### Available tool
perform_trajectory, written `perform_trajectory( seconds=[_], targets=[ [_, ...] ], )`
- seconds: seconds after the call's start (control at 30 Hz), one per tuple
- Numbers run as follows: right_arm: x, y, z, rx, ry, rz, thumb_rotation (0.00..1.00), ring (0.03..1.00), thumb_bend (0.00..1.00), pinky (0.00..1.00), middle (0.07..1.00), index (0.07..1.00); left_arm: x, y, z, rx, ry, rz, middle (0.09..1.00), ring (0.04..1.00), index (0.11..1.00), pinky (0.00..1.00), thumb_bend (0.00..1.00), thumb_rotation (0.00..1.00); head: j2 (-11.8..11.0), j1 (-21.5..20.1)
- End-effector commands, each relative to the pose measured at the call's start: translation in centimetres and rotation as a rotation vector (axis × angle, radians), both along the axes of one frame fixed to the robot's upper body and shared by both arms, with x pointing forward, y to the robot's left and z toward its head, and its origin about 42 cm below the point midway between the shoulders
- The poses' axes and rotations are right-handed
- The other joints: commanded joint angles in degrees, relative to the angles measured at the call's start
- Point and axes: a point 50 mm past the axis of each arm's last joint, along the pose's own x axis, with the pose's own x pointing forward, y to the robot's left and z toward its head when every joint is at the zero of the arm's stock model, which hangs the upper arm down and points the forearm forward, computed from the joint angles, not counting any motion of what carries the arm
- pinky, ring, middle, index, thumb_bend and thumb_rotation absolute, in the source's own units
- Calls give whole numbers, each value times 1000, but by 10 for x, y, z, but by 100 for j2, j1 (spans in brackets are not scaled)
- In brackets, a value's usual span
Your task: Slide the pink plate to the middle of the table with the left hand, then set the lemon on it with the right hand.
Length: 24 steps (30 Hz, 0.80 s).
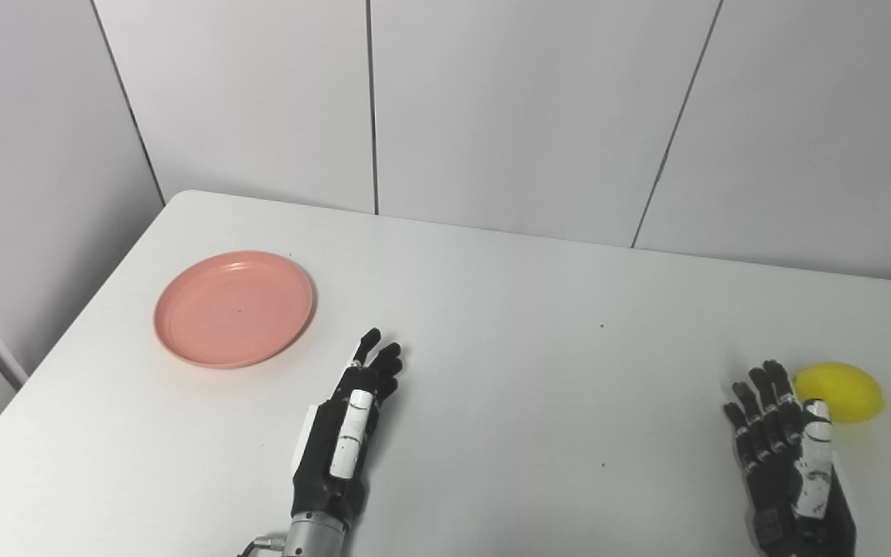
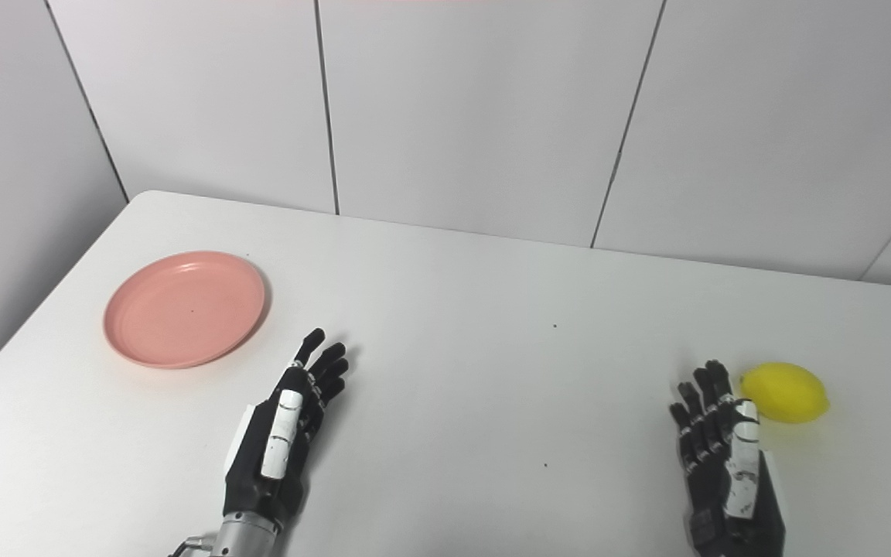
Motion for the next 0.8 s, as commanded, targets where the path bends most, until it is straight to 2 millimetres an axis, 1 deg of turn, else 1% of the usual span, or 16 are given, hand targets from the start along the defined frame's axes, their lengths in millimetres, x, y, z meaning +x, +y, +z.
perform_trajectory(
  seconds=[0.0,0.1,0.13,0.27,0.43,0.6,0.67,0.77],
  targets=[
    [-10,3,-20,3,48,-6,961,992,734,1000,992,971,-7,5,-6,-1,14,5,897,908,916,937,762,861,-13,-14],
    [-9,5,-22,-1,50,-4,960,987,733,1000,995,964,-6,8,-5,0,7,9,891,901,914,925,761,854,-21,-65],
    [-8,5,-22,0,51,-4,958,986,734,1000,996,964,-5,9,-4,-1,6,14,890,901,914,923,760,852,-44,-131],
    [-6,7,-24,2,51,4,956,986,723,1000,994,962,-1,12,0,-1,4,33,886,903,905,923,771,837,-105,-182],
    [-3,9,-28,-11,45,14,972,978,729,1000,984,972,7,14,6,-18,7,35,884,899,902,928,754,856,-159,-199],
    [-4,13,-30,-14,43,16,964,975,733,1000,978,968,19,19,14,-40,22,27,895,906,901,935,747,868,-197,-296],
    [-4,15,-31,-20,40,18,973,976,735,1000,978,978,22,20,17,-47,25,24,903,912,907,939,742,896,-198,-318],
    [-4,18,-30,-25,38,19,979,973,731,1000,976,976,28,23,22,-52,26,17,909,921,910,943,756,905,-206,-341]
  ],
)
